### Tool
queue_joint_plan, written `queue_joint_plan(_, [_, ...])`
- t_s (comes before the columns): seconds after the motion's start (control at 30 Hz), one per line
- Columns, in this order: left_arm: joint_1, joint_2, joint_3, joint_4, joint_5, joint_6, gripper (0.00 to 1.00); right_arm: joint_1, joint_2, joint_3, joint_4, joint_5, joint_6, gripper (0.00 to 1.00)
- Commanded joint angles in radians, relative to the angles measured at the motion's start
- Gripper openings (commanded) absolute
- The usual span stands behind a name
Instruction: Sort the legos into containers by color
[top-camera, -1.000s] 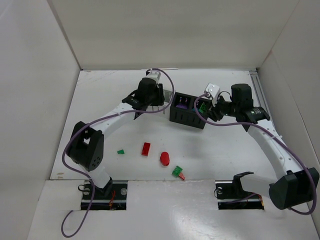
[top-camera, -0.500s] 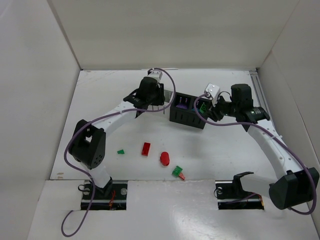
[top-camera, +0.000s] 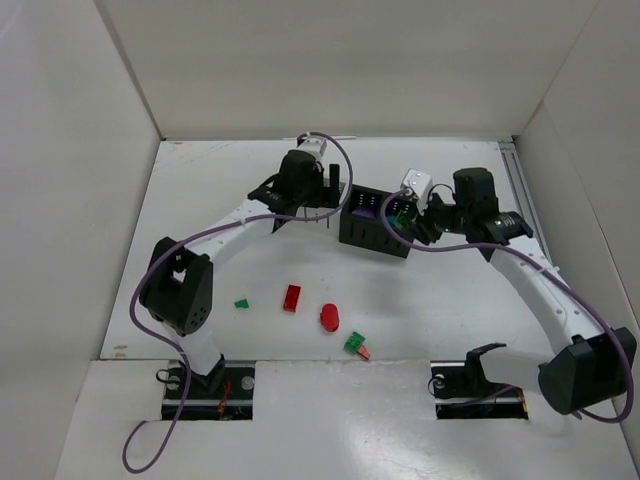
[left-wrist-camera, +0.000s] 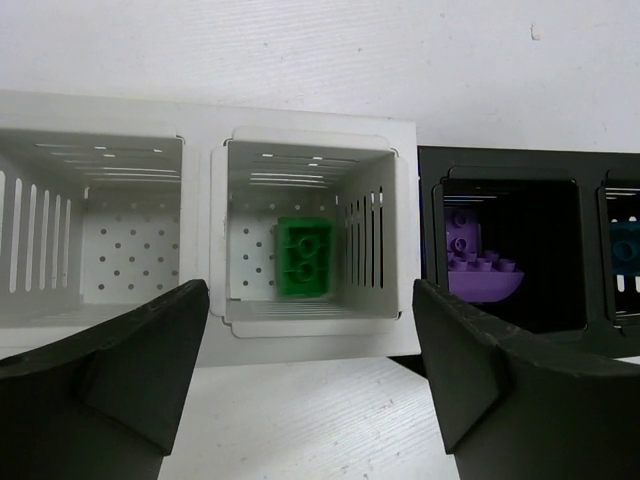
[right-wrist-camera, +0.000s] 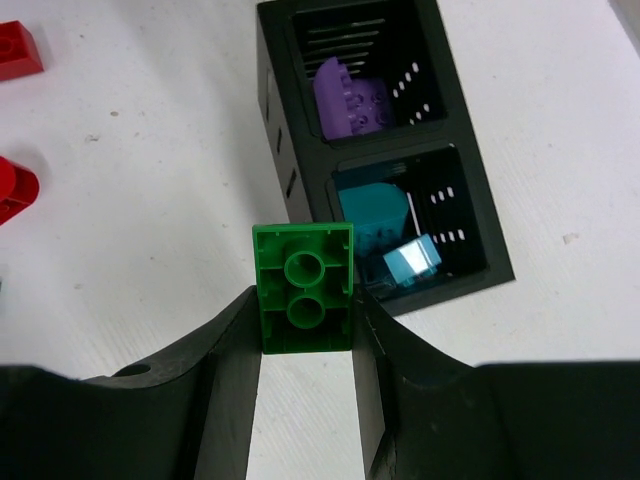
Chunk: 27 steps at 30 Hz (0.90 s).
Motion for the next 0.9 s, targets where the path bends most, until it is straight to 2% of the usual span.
queue_joint_plan(0.0, [0.004,-0.083,0.005,0.012,0.010,0.003,0.81,0.062,0.034,0.063,-0.004,0.035,-0.010,0.19])
queue_joint_plan(0.07, [0.004,-0.141,-0.018,0.021,0.010,0.003,0.85,0.090,0.080,0.108,-0.004,0.061,-0.010,0.20])
queue_joint_plan(0.2, [0.004,-0.291,-0.123,0.031,-0.030,-0.043,1.00,0.163,0.196,0.210,0.008,0.100,-0.010,0.20])
queue_joint_plan(0.4, [0.013,-0.567,-0.432,0.040,-0.078,-0.177,1.00,0.248,0.466,0.437,0.049,0.137,-0.030,0.20])
queue_joint_plan(0.47, [0.013,-0.616,-0.520,0.019,-0.078,-0.243,1.00,0.266,0.538,0.502,0.059,0.126,-0.030,0.20])
queue_joint_plan(0.6, [0.013,-0.716,-0.605,-0.058,-0.089,-0.336,1.00,0.288,0.704,0.686,0.048,0.175,-0.030,0.22])
queue_joint_plan(0.7, [0.013,-0.793,-0.660,-0.089,-0.098,-0.388,1.00,0.308,0.764,0.775,0.037,0.201,-0.030,0.23])
queue_joint_plan(0.8, [0.013,-0.850,-0.693,-0.109,-0.089,-0.388,1.00,0.317,0.813,0.810,0.027,0.239,-0.030,0.31])
queue_joint_plan(0.87, [0.013,-0.868,-0.702,-0.136,-0.107,-0.418,1.00,0.317,0.833,0.824,0.026,0.252,-0.030,0.42])
